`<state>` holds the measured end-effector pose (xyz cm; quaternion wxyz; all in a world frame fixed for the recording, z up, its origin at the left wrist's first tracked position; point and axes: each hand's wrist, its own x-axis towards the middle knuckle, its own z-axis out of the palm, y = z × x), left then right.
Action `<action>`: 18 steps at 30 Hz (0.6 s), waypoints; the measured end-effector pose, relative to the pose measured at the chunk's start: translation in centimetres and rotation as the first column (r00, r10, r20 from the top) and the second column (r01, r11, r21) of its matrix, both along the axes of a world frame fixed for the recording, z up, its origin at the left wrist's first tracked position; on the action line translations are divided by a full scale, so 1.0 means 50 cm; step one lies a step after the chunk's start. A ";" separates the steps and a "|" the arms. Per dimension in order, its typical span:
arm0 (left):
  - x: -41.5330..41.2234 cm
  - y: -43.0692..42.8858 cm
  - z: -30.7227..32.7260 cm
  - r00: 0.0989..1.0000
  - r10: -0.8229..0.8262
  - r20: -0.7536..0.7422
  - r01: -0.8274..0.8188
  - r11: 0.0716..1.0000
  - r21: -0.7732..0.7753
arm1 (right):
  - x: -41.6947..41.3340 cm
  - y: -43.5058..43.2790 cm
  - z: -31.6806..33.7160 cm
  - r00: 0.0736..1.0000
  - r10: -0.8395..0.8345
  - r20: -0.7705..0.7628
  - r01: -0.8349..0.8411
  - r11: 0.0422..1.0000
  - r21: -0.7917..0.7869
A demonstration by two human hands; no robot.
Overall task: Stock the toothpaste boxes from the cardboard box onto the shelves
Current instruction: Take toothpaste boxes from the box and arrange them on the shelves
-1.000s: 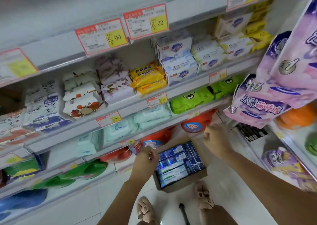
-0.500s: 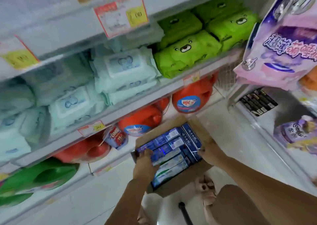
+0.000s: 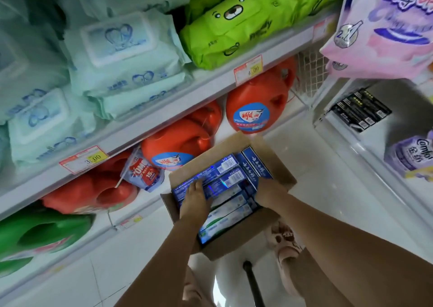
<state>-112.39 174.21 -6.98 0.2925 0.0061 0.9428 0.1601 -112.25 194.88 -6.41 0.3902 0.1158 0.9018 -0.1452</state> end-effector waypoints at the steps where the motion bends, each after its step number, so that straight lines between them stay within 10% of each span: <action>1: -0.015 -0.006 -0.005 0.999 -0.026 -0.021 0.026 1.000 -0.006 | -0.010 -0.009 -0.003 0.999 0.013 -0.045 -0.013 1.000 -0.007; 11: -0.088 -0.044 -0.066 0.990 -0.127 -0.064 0.115 0.980 -0.159 | -0.093 -0.073 -0.074 0.798 0.321 -0.510 -0.433 0.894 -0.115; 18: -0.102 -0.033 -0.069 0.992 -0.126 -0.001 0.124 0.972 -0.202 | -0.078 -0.095 -0.088 0.645 0.648 -0.406 -0.726 0.686 -0.058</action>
